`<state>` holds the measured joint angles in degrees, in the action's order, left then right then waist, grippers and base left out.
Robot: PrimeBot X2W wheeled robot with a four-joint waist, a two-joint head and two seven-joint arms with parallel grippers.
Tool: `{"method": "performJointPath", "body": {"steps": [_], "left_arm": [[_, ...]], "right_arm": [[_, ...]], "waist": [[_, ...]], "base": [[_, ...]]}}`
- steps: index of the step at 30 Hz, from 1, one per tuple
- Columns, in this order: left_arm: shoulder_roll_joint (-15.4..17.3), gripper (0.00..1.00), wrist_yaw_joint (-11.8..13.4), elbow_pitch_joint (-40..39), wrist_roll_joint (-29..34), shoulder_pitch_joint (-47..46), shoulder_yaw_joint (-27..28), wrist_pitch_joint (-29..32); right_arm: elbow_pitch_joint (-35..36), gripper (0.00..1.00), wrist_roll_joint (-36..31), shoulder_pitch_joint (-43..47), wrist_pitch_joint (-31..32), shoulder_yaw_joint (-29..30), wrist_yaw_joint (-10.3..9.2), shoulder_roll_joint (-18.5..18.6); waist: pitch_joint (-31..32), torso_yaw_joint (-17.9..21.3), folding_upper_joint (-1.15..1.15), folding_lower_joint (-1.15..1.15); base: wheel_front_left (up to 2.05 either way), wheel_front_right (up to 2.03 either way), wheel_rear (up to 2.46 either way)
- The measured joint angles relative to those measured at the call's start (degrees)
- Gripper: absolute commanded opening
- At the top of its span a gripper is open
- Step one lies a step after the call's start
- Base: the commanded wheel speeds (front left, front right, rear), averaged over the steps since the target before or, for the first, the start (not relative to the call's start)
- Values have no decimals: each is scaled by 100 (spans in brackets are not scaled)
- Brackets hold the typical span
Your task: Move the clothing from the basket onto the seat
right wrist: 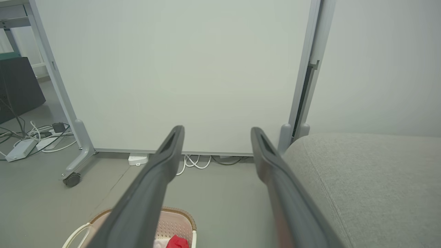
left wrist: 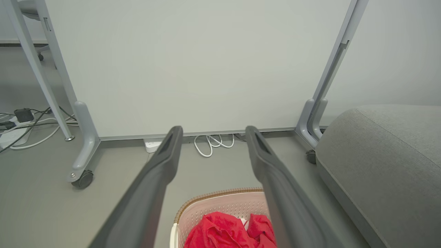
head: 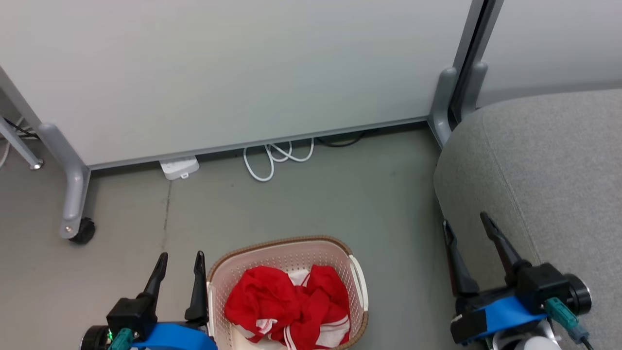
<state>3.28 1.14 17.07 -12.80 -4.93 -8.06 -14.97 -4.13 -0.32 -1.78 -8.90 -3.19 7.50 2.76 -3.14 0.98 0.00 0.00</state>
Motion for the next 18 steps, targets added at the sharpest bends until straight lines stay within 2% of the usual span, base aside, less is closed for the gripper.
{"method": "performJointPath", "body": {"steps": [7,18], "left_arm": [[200,100,-102,401,90,-608,-62,101],[464,100,-232,1807,231,-1857,-215,592]], "right_arm": [[93,100,1,-755,-131,-216,0,3],[-43,100,203,-1828,-432,-672,0,8]], "waist": [[-783,304,0,1],[-2200,996,0,2]], "base": [[0,0,0],[0,0,0]]}}
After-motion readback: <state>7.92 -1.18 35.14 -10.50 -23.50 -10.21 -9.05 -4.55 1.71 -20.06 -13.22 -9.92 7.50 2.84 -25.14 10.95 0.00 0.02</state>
